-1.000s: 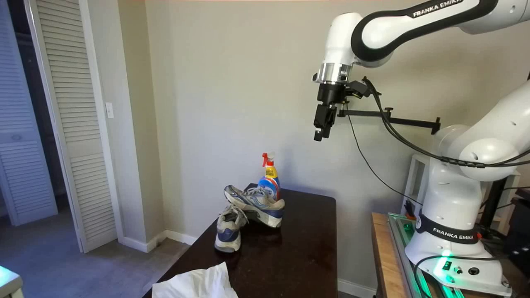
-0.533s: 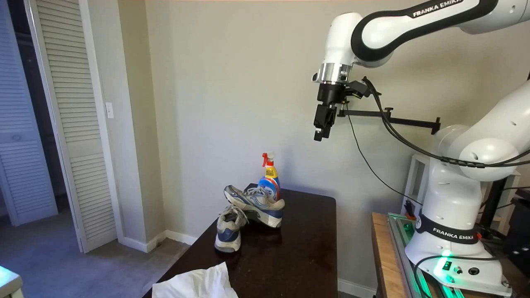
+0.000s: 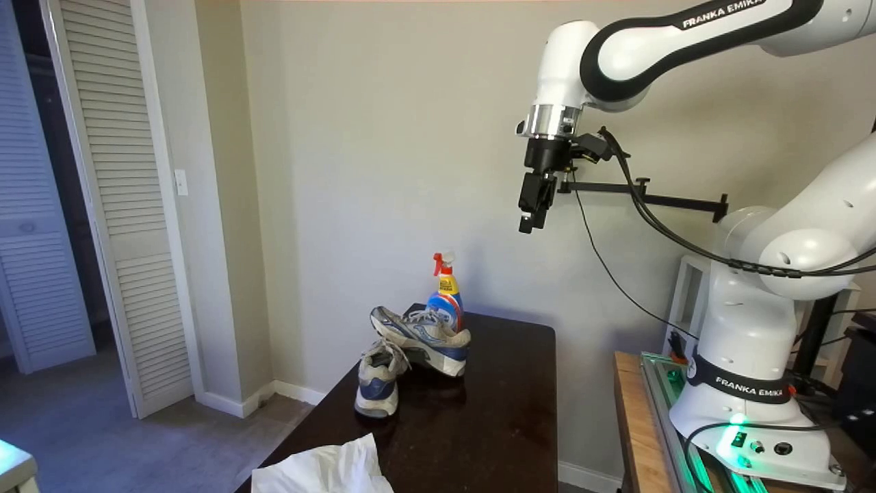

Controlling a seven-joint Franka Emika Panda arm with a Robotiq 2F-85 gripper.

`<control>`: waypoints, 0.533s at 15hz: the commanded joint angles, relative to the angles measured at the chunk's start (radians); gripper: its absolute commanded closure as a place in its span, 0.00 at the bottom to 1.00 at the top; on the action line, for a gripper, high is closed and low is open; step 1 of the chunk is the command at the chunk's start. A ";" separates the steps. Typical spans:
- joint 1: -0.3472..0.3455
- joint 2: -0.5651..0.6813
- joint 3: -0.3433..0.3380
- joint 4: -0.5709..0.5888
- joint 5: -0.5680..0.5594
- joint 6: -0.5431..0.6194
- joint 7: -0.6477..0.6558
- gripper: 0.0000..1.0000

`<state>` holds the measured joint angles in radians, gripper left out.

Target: Use the napkin to wipe the shoes on the right

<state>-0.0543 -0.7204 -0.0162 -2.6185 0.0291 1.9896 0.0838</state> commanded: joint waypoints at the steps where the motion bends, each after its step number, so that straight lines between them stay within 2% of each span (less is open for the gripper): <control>1: -0.001 0.000 0.001 0.002 0.001 -0.003 -0.001 0.00; 4: -0.002 0.008 0.010 0.001 -0.002 0.018 0.011 0.00; 8: 0.088 0.101 0.094 -0.024 0.061 0.124 0.043 0.00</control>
<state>-0.0273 -0.6978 0.0192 -2.6239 0.0407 2.0263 0.0856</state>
